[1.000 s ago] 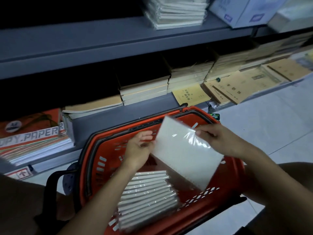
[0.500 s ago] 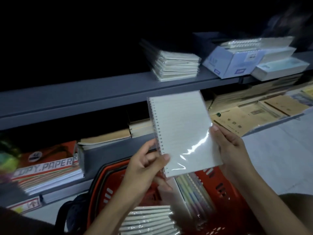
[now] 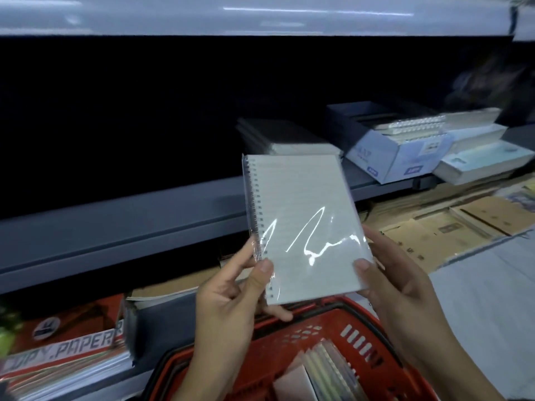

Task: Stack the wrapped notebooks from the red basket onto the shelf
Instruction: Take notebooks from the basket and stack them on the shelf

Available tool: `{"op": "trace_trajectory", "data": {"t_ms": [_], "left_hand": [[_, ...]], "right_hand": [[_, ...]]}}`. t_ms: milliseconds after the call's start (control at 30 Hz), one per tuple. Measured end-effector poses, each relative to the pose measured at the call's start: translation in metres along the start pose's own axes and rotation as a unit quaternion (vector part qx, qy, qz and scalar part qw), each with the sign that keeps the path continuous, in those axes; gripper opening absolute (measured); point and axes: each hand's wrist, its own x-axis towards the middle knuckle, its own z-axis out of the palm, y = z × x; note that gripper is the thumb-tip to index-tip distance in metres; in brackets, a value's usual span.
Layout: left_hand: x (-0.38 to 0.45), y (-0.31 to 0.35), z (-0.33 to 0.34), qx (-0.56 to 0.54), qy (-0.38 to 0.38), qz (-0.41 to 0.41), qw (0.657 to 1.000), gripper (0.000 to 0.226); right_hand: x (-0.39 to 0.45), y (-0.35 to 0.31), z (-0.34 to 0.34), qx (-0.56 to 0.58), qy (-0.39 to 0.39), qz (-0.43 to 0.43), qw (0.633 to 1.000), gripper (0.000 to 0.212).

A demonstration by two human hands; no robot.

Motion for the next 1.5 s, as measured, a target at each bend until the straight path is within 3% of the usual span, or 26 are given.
{"op": "trace_trajectory", "data": {"t_ms": [267, 400, 533, 633, 767, 867, 967, 1267, 1400, 1500], "left_hand": [[0.096, 0.049, 0.050, -0.024, 0.034, 0.025, 0.999, 0.047], [0.152, 0.065, 0.070, 0.020, 0.081, 0.044, 0.996, 0.036], [0.195, 0.068, 0.075, 0.074, 0.128, 0.037, 0.988, 0.015], [0.209, 0.056, 0.071, 0.104, 0.159, 0.021, 0.982, 0.022], [0.197, 0.046, 0.066, 0.136, 0.146, 0.046, 0.979, 0.023], [0.185, 0.039, 0.060, 0.200, 0.120, 0.106, 0.967, 0.017], [0.183, 0.027, 0.057, 0.268, 0.108, 0.149, 0.946, 0.038], [0.187, 0.024, 0.062, 0.246, 0.131, 0.148, 0.949, 0.052], [0.170, 0.025, 0.053, 0.232, 0.105, 0.160, 0.954, 0.048], [0.148, 0.025, 0.047, 0.223, 0.085, 0.154, 0.959, 0.046]], "right_hand": [[0.110, -0.025, 0.011, 0.057, 0.046, 0.029, 0.997, 0.021], [0.174, -0.039, 0.017, -0.007, 0.068, 0.042, 0.997, 0.025], [0.228, -0.042, 0.021, -0.132, 0.060, 0.021, 0.989, 0.014], [0.251, -0.035, 0.027, -0.163, 0.091, -0.001, 0.982, 0.009], [0.243, -0.008, 0.020, -0.184, 0.131, -0.024, 0.974, 0.029], [0.222, 0.010, 0.009, -0.130, 0.130, -0.011, 0.983, 0.036], [0.213, 0.017, 0.007, -0.091, 0.106, -0.011, 0.990, 0.034], [0.218, 0.013, 0.016, -0.073, 0.140, 0.006, 0.987, 0.037], [0.190, 0.004, 0.018, -0.124, 0.143, -0.039, 0.981, 0.051], [0.158, -0.005, 0.021, -0.188, 0.116, -0.099, 0.970, 0.047]]}}
